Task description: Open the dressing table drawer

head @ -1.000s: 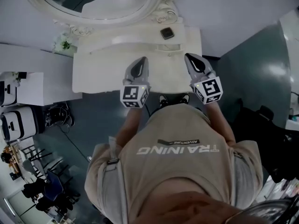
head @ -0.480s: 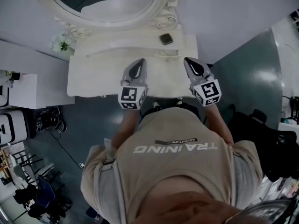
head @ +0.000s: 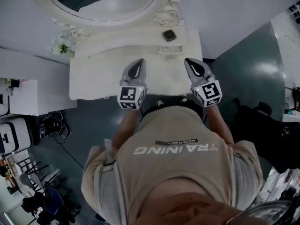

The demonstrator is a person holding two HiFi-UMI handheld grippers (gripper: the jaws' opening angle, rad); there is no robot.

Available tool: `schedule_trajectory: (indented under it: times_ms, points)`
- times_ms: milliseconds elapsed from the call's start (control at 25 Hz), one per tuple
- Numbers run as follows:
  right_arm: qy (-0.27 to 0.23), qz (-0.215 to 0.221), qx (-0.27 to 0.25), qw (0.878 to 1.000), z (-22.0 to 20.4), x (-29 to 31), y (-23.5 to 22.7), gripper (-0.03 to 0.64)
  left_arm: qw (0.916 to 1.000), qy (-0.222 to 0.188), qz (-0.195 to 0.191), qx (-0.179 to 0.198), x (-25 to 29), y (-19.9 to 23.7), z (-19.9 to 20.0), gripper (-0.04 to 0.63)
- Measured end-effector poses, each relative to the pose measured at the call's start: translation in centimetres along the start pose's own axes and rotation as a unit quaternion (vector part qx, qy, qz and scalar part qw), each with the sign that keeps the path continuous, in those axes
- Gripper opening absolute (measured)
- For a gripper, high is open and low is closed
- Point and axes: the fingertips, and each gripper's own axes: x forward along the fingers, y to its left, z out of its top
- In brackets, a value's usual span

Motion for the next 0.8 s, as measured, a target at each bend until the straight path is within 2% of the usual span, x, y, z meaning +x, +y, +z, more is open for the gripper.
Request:
schedule_trajectory:
  times_ms: [240, 400, 800]
  points:
    - [-0.01, -0.026, 0.008, 1.0, 0.8, -0.3, -1.1, 0.003, 0.9996, -0.006, -0.025, 0.008, 0.5, 0.3, 1.0, 0.008]
    - [-0.017, -0.033, 0.011, 0.999, 1.2, 0.5, -1.5, 0.003, 0.9993, -0.024, -0.024, 0.018, 0.9, 0.9, 2.2, 0.008]
    - [-0.011, -0.023, -0.008, 1.0, 1.2, 3.0, 0.6, 0.003, 0.9998, -0.015, -0.013, -0.009, -0.1, 3.2, 0.1, 0.008]
